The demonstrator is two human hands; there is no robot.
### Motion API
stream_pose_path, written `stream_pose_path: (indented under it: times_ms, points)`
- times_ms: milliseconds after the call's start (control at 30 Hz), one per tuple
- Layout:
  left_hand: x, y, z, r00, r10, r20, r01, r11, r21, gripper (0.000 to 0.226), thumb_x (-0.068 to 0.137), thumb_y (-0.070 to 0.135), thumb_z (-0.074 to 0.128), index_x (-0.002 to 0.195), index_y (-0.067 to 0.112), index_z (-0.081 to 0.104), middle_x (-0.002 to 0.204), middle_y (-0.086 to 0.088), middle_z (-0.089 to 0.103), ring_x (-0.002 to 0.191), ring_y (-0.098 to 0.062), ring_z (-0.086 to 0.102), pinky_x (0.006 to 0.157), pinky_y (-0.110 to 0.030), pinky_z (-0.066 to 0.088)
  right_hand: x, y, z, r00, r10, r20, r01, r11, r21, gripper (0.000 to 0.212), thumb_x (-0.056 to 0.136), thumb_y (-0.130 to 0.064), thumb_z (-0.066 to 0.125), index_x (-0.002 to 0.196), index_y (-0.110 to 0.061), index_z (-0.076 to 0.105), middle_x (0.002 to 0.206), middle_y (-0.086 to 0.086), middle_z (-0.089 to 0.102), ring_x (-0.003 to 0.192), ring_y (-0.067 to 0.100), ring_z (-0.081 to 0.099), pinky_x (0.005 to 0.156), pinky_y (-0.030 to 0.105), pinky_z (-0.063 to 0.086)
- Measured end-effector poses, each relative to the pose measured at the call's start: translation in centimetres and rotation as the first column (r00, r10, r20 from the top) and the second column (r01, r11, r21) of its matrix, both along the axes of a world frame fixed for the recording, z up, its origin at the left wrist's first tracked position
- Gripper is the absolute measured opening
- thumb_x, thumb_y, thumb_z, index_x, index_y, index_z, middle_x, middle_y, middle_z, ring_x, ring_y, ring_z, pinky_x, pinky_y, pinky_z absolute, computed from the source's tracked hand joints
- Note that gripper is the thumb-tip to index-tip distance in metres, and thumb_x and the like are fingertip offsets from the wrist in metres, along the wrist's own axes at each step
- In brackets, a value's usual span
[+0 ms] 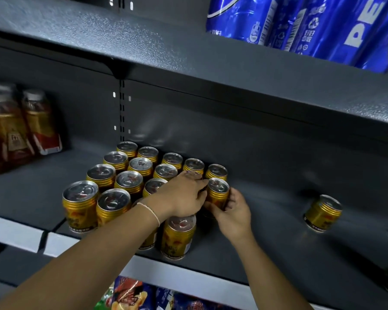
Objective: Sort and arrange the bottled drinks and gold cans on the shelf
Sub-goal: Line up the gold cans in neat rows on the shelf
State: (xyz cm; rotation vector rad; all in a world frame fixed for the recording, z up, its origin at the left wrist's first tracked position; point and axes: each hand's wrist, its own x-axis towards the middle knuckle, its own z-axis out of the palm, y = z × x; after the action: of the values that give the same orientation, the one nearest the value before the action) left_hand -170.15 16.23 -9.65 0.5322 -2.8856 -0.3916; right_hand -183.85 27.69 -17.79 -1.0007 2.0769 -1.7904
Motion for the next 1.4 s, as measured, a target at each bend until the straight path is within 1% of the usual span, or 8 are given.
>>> stream_pose_path:
  times_ms: [267, 667, 800, 933, 1000, 1133, 1300, 1400]
  points:
    - [-0.2, -0.1, -0.3, 1.000, -0.007, 0.021, 0.008, 0.999, -0.039, 0.054, 0.103, 0.040, 0.031, 0.153, 0.021, 0.025, 0.161, -0.005, 0.021, 0.149, -0.019, 0.012, 0.118, -0.029, 0.000, -0.3, -0.2, -0.7, 1.000, 0.000, -0.001, 0.000, 0.999, -0.037, 0.063, 0.062, -0.020, 0.094, 0.117, -0.025, 0.063, 0.102, -0.012, 0.074, 0.093, 0.006, 0.071, 0.080, 0.021, 0.056]
    - [-0.1, -0.1, -0.2, 1.000, -0.009, 0.017, 0.009, 1.000, -0.020, 0.053, 0.103, 0.038, 0.032, 0.153, 0.022, 0.024, 0.161, -0.006, 0.023, 0.149, -0.019, 0.014, 0.118, -0.028, 0.001, -0.1, 0.2, -0.5, 0.998, 0.059, -0.023, -0.058, 0.998, 0.029, 0.071, 0.064, -0.023, 0.092, 0.125, -0.033, 0.056, 0.110, -0.017, 0.071, 0.101, 0.002, 0.068, 0.087, 0.023, 0.054]
    - [0.2, 0.1, 0.1, 1.000, 0.009, -0.028, -0.009, 1.000, 0.023, 0.053, 0.101, 0.037, 0.039, 0.150, 0.016, 0.033, 0.157, -0.006, 0.032, 0.145, -0.021, 0.023, 0.115, -0.027, 0.014, -0.6, 1.1, -0.4, 0.998, 0.019, 0.059, -0.019, 1.000, 0.008, 0.078, 0.074, 0.002, 0.077, 0.141, -0.019, 0.043, 0.133, -0.005, 0.058, 0.121, 0.009, 0.058, 0.102, 0.027, 0.046]
    - [0.2, 0.1, 0.8, 0.999, 0.040, -0.027, -0.039, 0.997, 0.062, 0.049, 0.100, 0.036, 0.042, 0.144, 0.015, 0.043, 0.147, -0.006, 0.045, 0.135, -0.023, 0.040, 0.111, -0.035, 0.036, -2.4, 3.0, 1.0, 0.979, -0.190, 0.077, 0.195, 0.978, -0.069, 0.044, 0.084, 0.011, 0.058, 0.124, -0.006, 0.052, 0.109, 0.001, 0.061, 0.095, 0.005, 0.060, 0.082, 0.008, 0.046]
    - [-0.2, 0.5, 1.4, 0.999, 0.041, -0.016, -0.040, 0.999, 0.024, 0.042, 0.099, 0.035, 0.044, 0.136, 0.015, 0.052, 0.138, -0.007, 0.052, 0.127, -0.024, 0.047, 0.105, -0.039, 0.043, -3.5, 4.5, 1.6, 0.966, -0.253, 0.042, 0.256, 0.963, -0.079, 0.038, 0.085, 0.009, 0.058, 0.122, 0.001, 0.055, 0.097, -0.004, 0.061, 0.086, 0.005, 0.059, 0.078, 0.006, 0.046]
    - [-2.6, 3.8, 2.7, 0.997, -0.028, -0.079, 0.020, 0.995, -0.100, 0.035, 0.096, 0.032, 0.045, 0.122, 0.012, 0.058, 0.127, -0.008, 0.056, 0.119, -0.026, 0.051, 0.104, -0.035, 0.040, -5.2, 8.7, 3.0, 0.948, -0.316, -0.040, 0.313, 0.947, -0.066, 0.035, 0.085, 0.003, 0.064, 0.118, -0.009, 0.059, 0.110, 0.005, 0.066, 0.102, 0.016, 0.065, 0.087, 0.010, 0.049]
    - [-8.1, 10.9, 2.4, 0.980, -0.180, -0.082, 0.170, 0.978, -0.118, 0.041, 0.096, 0.030, 0.045, 0.130, 0.008, 0.052, 0.139, -0.011, 0.050, 0.131, -0.026, 0.042, 0.117, -0.034, 0.025, -7.2, 15.6, 5.2, 0.891, -0.387, -0.237, 0.406, 0.913, 0.035, 0.040, 0.085, -0.004, 0.068, 0.123, -0.010, 0.061, 0.114, 0.000, 0.064, 0.112, 0.020, 0.061, 0.098, 0.031, 0.049]
    - [-11.1, 14.9, 1.2, 0.972, -0.231, -0.049, 0.229, 0.972, -0.049, 0.042, 0.097, 0.031, 0.044, 0.133, 0.010, 0.049, 0.142, -0.010, 0.047, 0.134, -0.028, 0.039, 0.113, -0.035, 0.032, -8.4, 20.2, 6.7, 0.778, -0.456, -0.432, 0.525, 0.849, 0.049, 0.037, 0.083, -0.010, 0.070, 0.119, -0.013, 0.064, 0.110, 0.006, 0.068, 0.106, 0.027, 0.062, 0.093, 0.036, 0.050]
